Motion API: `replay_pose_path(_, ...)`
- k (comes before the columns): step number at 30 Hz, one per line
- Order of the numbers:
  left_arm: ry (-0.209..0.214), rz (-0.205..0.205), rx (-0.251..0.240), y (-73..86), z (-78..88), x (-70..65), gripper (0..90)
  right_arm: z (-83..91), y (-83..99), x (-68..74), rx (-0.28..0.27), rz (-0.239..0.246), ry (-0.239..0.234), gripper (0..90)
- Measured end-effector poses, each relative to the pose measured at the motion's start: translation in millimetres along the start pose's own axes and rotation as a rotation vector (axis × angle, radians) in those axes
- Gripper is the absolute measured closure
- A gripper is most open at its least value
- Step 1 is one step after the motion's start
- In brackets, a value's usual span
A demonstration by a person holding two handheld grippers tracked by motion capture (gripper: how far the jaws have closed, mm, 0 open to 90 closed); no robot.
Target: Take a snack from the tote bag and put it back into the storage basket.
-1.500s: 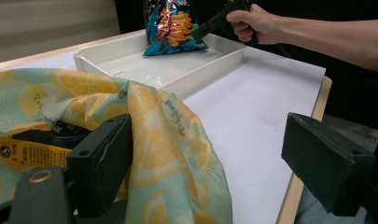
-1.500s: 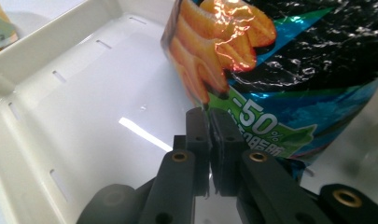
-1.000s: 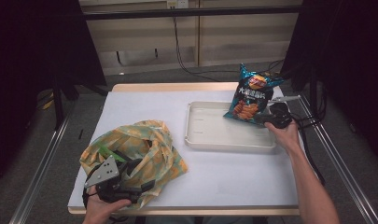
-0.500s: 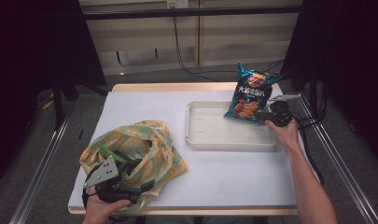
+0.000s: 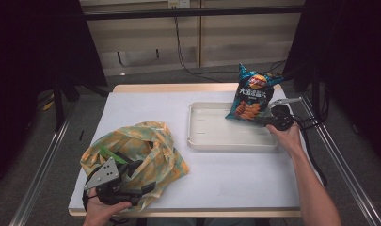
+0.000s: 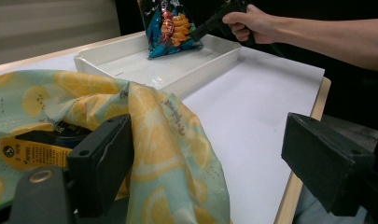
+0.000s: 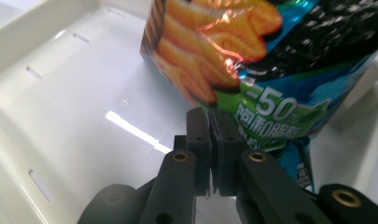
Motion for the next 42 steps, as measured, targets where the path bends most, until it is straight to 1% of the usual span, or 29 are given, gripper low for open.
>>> replay_pose_path(1, -0.006, -0.007, 0.008, 0.0, 0.5, 0.2, 16.7, -1.1, 1.0, -0.7, 0.017, 0.002, 0.013, 87.4)
replay_pose_path(3, -0.012, -0.01, 0.014, 0.1, 1.4, 0.6, 16.7, -3.0, 2.3, -4.4, 0.03, -0.011, 0.024, 89.0)
replay_pose_path(5, -0.017, -0.007, 0.013, 0.4, 1.5, 0.2, 16.8, -2.8, 1.7, -7.1, 0.023, -0.018, 0.031, 90.0)
replay_pose_path(7, -0.015, -0.01, 0.014, 0.4, 2.1, 0.7, 16.8, -2.7, 2.4, -8.1, 0.039, -0.022, 0.046, 90.0)
replay_pose_path(9, -0.016, -0.009, 0.014, 0.3, 2.4, 0.6, 16.8, -2.1, 3.4, -10.6, 0.04, -0.02, 0.067, 90.0)
replay_pose_path(10, -0.015, -0.005, 0.011, 0.2, 2.4, 0.2, 16.8, -1.3, 3.9, -10.9, 0.046, -0.025, 0.068, 90.0)
replay_pose_path(13, -0.015, -0.006, 0.008, -0.2, 2.5, 0.1, 16.8, -0.7, 3.7, -11.5, 0.046, -0.016, 0.083, 90.0)
replay_pose_path(14, 0.0, -0.004, -0.005, -0.4, 2.1, -0.1, 16.8, -0.8, 3.6, -11.1, 0.046, -0.017, 0.085, 90.0)
replay_pose_path(15, -0.015, -0.009, 0.007, -0.4, 3.1, 0.1, 16.8, -0.8, 3.9, -10.4, 0.043, -0.019, 0.085, 90.0)
replay_pose_path(18, -0.01, -0.009, 0.008, -0.1, 3.5, 0.4, 16.9, 1.8, 5.0, -6.8, 0.018, -0.04, 0.057, 88.2)
replay_pose_path(19, -0.008, -0.015, 0.008, 0.0, 3.3, 1.2, 17.0, 3.7, 4.4, -5.1, 0.004, -0.037, 0.047, 86.9)
replay_pose_path(21, -0.009, -0.012, 0.007, 0.0, 3.0, 1.0, 17.1, 9.1, 2.6, -0.6, -0.025, -0.035, 0.029, 82.7)
replay_pose_path(23, -0.009, -0.009, 0.009, 0.0, 3.3, 0.4, 17.2, 17.8, -0.1, 5.3, -0.066, -0.037, 0.01, 78.5)
replay_pose_path(24, -0.012, -0.012, 0.008, -0.1, 3.9, 0.6, 17.4, 21.0, -0.8, 7.5, -0.076, -0.034, 0.007, 76.6)
replay_pose_path(25, -0.018, -0.007, 0.011, 0.0, 4.6, 0.2, 17.7, 25.5, -1.3, 10.9, -0.086, -0.032, 0.001, 74.2)
replay_pose_path(26, -0.016, 0.0, 0.008, 0.1, 5.2, -0.1, 18.5, 30.1, -1.6, 14.5, -0.095, -0.02, 0.004, 70.7)
replay_pose_path(28, -0.02, -0.01, 0.011, 0.3, 7.1, 1.4, 20.1, 39.1, -1.3, 23.3, -0.108, 0.005, 0.017, 65.4)
replay_pose_path(30, -0.013, 0.008, 0.011, 1.1, 8.2, 1.7, 22.6, 46.8, -0.1, 33.5, -0.119, 0.023, 0.014, 61.4)
replay_pose_path(31, -0.014, 0.008, 0.011, 1.4, 9.2, 2.2, 24.0, 50.5, 0.4, 38.5, -0.129, 0.027, 0.004, 61.0)
replay_pose_path(32, -0.006, 0.013, 0.003, 1.4, 9.3, 1.8, 26.3, 55.2, 1.2, 44.1, -0.148, 0.028, -0.005, 60.4)
replay_pose_path(33, -0.01, 0.021, 0.006, 1.5, 9.7, 1.0, 28.4, 58.6, 2.1, 48.2, -0.165, 0.024, -0.02, 59.5)
replay_pose_path(34, -0.012, 0.014, 0.01, 1.3, 10.4, 1.3, 29.7, 61.0, 3.1, 50.8, -0.175, 0.023, -0.027, 58.9)
replay_pose_path(35, -0.007, 0.023, 0.004, 1.2, 9.9, 0.5, 30.6, 63.8, 4.6, 54.1, -0.186, 0.024, -0.031, 58.1)
replay_pose_path(37, -0.012, 0.014, 0.016, 1.8, 10.0, 1.2, 33.2, 68.1, 7.7, 60.1, -0.198, 0.03, -0.047, 55.8)
replay_pose_path(38, -0.015, 0.018, 0.017, 2.2, 9.5, 1.2, 34.3, 70.3, 8.8, 63.0, -0.207, 0.031, -0.057, 54.7)
replay_pose_path(39, 0.002, 0.015, 0.012, 3.0, 8.8, 1.9, 35.9, 72.4, 9.5, 66.3, -0.215, 0.027, -0.068, 54.0)
replay_pose_path(41, -0.012, 0.026, 0.025, 4.4, 9.1, 2.5, 38.3, 76.2, 11.6, 71.8, -0.227, 0.029, -0.082, 52.7)
replay_pose_path(42, -0.005, 0.029, 0.027, 5.4, 9.3, 3.7, 40.4, 77.7, 13.1, 74.0, -0.229, 0.031, -0.083, 51.8)
Point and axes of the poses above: each handheld gripper's, and its own axes: z roughly backward along the jaws, y roughly out of its underside, x roughly to its left, the point moved 4 cm from there along -z, roughly forward along the jaws, and after that the axes turned 3 degrees about -x, right-handed, at the moved point
